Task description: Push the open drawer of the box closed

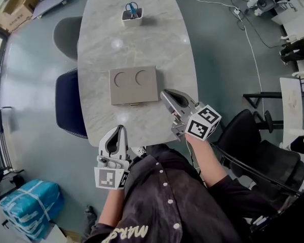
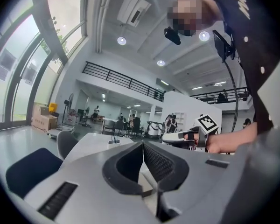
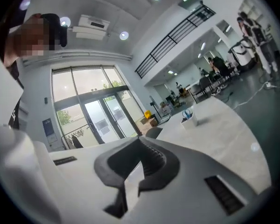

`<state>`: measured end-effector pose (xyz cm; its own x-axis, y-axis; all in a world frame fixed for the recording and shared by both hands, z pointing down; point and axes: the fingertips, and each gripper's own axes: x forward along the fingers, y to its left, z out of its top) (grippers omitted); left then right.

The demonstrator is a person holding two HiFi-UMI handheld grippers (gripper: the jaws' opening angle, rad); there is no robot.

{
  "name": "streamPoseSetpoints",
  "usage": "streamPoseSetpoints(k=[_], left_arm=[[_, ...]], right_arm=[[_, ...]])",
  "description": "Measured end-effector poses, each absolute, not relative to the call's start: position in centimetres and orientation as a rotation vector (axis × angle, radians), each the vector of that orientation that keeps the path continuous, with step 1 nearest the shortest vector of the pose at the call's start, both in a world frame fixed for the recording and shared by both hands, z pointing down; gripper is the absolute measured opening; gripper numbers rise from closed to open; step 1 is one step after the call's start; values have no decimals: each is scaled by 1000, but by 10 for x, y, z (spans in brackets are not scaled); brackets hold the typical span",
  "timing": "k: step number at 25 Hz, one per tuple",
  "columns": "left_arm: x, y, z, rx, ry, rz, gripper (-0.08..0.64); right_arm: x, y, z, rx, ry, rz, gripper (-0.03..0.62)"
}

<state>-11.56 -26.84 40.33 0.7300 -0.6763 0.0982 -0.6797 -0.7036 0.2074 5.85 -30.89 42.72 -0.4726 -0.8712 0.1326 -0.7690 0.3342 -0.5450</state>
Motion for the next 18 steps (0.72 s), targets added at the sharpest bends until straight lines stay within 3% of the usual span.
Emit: streamPoseSetpoints(k=[12, 18], left_arm=[[-114, -297, 335, 2860, -1092, -127, 17], [-123, -295, 315, 2894, -1111, -180, 17]], right_arm=[[83, -273, 325, -1741, 2340, -269, -3], [102, -249, 305, -1867, 2213, -158, -3]])
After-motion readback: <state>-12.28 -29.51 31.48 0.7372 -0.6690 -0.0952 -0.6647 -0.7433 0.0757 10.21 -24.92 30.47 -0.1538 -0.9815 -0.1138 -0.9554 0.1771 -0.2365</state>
